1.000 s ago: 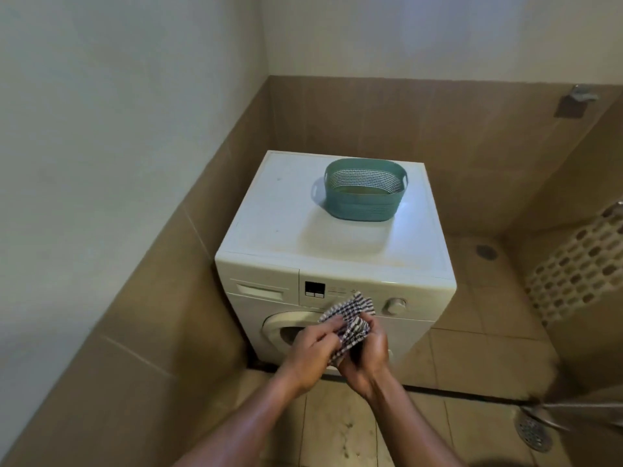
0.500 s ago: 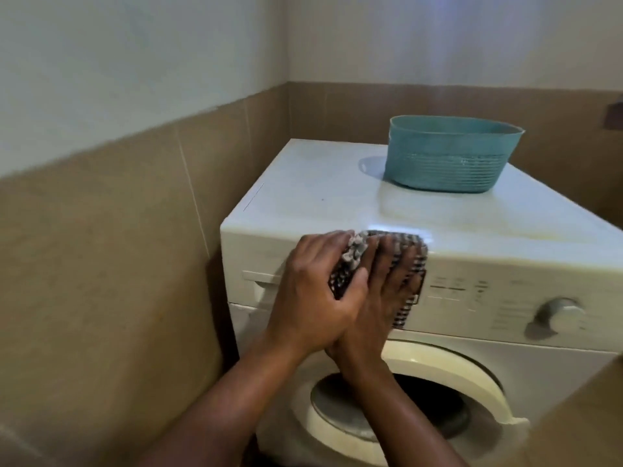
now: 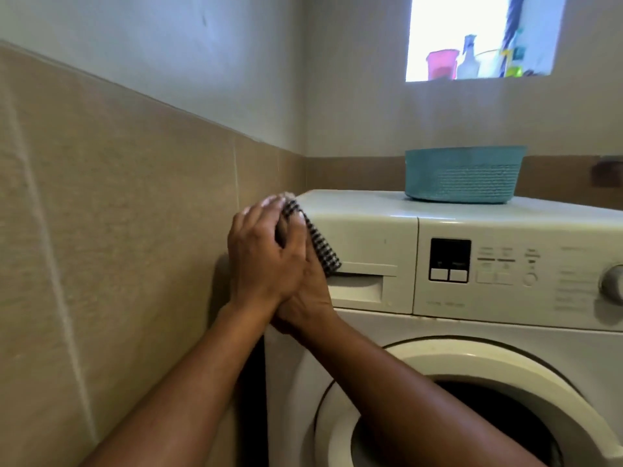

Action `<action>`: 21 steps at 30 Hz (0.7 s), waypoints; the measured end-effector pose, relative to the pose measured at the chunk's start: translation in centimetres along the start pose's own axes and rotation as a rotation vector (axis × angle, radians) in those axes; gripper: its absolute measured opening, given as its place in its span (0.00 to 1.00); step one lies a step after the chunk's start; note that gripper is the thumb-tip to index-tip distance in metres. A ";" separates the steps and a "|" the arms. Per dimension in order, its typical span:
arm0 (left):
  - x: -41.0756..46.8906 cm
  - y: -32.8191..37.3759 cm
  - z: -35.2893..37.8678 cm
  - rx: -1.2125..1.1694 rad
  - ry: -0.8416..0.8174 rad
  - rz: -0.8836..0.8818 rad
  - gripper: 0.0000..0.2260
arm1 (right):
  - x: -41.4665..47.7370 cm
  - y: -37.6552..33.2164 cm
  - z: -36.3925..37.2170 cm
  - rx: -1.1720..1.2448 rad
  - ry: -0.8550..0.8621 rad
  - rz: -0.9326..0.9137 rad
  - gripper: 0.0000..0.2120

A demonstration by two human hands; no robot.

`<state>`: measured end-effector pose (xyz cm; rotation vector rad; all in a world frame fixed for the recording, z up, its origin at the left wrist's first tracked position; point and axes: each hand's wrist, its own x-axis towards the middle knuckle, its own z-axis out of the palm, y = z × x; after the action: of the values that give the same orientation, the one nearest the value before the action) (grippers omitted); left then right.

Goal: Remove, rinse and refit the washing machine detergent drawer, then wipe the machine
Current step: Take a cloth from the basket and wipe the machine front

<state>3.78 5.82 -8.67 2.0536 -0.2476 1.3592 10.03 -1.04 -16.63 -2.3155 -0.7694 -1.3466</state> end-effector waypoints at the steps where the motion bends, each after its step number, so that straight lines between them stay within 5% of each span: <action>1: -0.3 -0.3 -0.2 -0.015 -0.018 -0.014 0.20 | 0.3 -1.2 -1.8 -0.136 0.017 -0.053 0.30; 5: -2.1 -1.0 -0.2 -0.035 -0.011 0.088 0.16 | -3.1 0.7 -5.1 -0.360 -0.123 -0.329 0.28; 9: -4.6 -1.1 0.5 -0.047 -0.031 0.170 0.17 | -8.6 5.1 -8.7 -0.485 -0.126 -0.183 0.28; 15: -7.0 -1.2 1.0 -0.028 -0.101 0.190 0.17 | -10.6 3.6 -7.2 -0.458 0.110 0.476 0.34; 21: -7.6 -2.2 1.3 -0.111 -0.010 0.102 0.14 | -6.6 -4.0 -0.4 -0.385 0.009 0.338 0.39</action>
<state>2.43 5.29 -16.60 1.9787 -0.4276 1.3646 4.66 0.10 -22.14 -2.5723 -0.1036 -1.4406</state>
